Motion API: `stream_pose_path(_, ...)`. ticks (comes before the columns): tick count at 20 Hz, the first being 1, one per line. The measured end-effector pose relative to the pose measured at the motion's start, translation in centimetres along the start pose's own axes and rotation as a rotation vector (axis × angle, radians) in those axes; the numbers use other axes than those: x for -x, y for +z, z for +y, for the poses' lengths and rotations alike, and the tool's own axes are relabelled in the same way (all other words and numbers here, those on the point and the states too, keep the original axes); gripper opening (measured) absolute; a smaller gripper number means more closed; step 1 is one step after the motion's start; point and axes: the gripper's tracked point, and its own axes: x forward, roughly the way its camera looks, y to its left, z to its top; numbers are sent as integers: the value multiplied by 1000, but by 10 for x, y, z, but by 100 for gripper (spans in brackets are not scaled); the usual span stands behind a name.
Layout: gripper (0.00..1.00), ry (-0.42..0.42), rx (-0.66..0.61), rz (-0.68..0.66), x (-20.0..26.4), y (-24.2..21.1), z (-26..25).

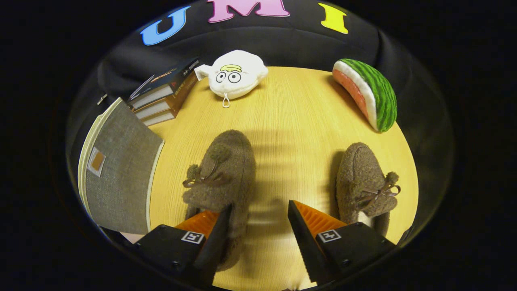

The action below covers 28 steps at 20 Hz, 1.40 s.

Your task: Open the storage box then place both shoes into the box .Put the left shoe in first, then the right shoe, with the right side of both shoes facing outward in a uniform manner.

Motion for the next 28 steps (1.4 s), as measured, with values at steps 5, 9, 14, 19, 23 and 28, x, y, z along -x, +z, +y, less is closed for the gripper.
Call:
stream_pose_path(5, 49, 62, -14, 19, -11, 0, 20)
stream_pose_path(9, 16, 76, -38, 22, -11, 1, 25)
stream_pose_path(14, 5, 107, -88, 32, -8, 2, 28)
stream_pose_path(19, 5, 108, -204, 11, 28, 19, 37)
stream_pose_path(23, 5, 125, -237, -45, 82, 40, 50)
stream_pose_path(28, 5, 174, -245, -164, 152, 76, 91)
